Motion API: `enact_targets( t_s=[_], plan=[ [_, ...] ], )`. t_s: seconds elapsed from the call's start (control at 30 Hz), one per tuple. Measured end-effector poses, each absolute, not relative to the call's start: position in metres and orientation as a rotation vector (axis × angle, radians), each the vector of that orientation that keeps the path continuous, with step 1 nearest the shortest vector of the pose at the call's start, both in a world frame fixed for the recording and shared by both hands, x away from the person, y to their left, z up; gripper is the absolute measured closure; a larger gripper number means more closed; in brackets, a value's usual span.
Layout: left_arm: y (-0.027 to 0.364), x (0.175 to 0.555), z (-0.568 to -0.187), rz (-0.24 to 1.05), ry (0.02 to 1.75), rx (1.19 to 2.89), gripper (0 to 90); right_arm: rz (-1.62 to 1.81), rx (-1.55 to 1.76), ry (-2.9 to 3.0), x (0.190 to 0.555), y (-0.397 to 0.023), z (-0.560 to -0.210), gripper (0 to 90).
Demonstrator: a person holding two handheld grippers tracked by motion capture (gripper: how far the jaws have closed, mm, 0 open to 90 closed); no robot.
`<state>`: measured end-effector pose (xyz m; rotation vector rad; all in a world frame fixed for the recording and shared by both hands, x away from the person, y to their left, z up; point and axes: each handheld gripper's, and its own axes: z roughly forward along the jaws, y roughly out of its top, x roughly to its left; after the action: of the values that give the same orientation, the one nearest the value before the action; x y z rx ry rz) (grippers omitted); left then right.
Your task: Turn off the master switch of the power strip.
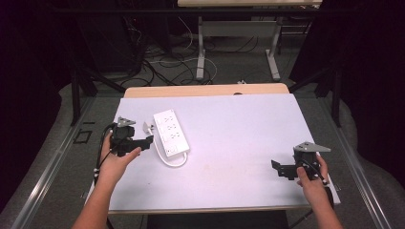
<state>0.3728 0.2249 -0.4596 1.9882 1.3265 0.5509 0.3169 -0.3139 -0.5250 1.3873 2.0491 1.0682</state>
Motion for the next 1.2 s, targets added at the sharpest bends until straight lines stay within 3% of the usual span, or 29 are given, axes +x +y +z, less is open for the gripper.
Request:
enact_targets(
  t_s=[0.83, 1.2],
  plan=[
    [0.211, 0.395, -0.435, 0.5, 1.34, 1.999, 30.7, 1.068, 1.382, 2.062, 0.318, -0.314, -0.527, 0.0],
    [0.207, 0.409, -0.428, 0.437, 1.385, 2.004, 44.9, 1.062, 1.381, 2.064, 0.318, -0.315, -0.527, 0.0]
  ],
)
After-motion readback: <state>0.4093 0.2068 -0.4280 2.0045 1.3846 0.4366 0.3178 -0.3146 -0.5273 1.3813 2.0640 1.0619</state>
